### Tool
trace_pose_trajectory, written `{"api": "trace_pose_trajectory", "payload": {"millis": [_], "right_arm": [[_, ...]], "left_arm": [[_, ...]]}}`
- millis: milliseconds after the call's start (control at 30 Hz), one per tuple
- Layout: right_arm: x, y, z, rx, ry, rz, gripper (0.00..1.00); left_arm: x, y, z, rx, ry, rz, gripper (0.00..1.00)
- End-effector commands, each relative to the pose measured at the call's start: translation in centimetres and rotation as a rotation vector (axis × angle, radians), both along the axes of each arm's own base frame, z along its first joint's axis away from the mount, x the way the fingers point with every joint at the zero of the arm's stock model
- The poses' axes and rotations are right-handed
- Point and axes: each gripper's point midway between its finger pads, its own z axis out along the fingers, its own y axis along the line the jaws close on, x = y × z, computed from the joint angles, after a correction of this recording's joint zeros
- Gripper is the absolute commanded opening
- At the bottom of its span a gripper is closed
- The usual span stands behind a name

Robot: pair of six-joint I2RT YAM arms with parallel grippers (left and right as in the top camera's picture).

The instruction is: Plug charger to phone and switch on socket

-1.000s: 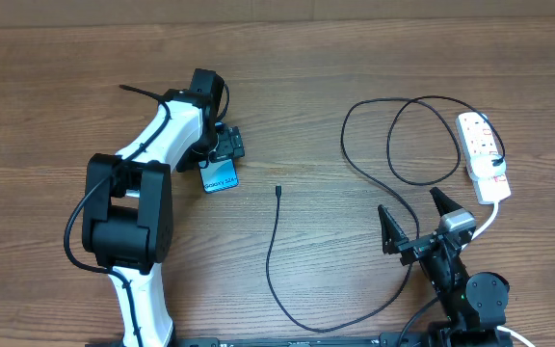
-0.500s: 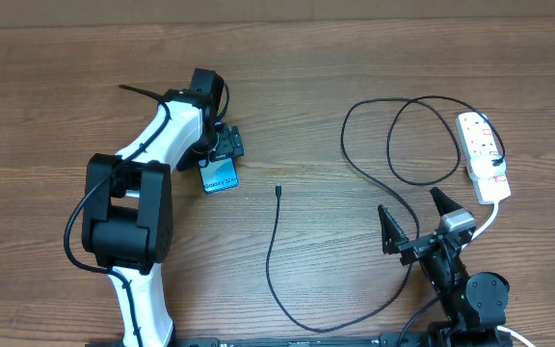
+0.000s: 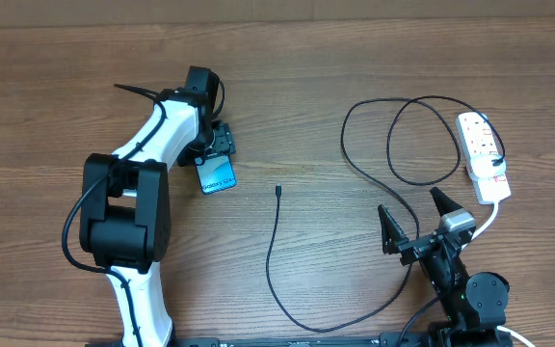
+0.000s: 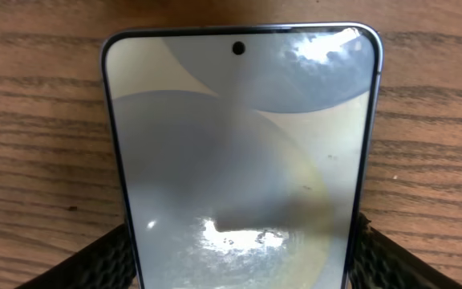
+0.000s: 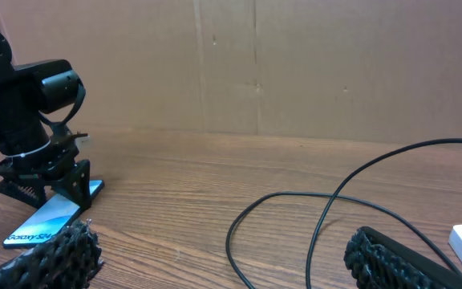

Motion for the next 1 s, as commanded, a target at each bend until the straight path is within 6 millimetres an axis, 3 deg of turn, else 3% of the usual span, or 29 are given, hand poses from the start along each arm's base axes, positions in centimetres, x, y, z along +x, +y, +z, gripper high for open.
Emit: {"api": "trace_pose_trajectory", "payload": {"millis": [0, 233, 667, 967], "right_arm": [[0.0, 0.0, -0.2, 0.004, 0.000, 0.001, 1.00], [0.0, 0.0, -0.2, 0.004, 0.000, 0.001, 1.00], [0.0, 0.0, -0.2, 0.004, 0.000, 0.001, 1.00], [0.0, 0.0, -0.2, 0.004, 0.000, 0.001, 1.00]], "left_arm": [[-5.9, 0.4, -7.9, -0.016, 0.257, -0.001, 0.66], [-6.0, 0.0, -7.6, -0.049, 0.269, 0.004, 0.57], [-4.8, -0.1, -3.6, -0.102, 0.254, 0.027, 0.59], [-5.1, -1.2, -2.9, -0.168, 0.265, 0.028, 0.60]]}}
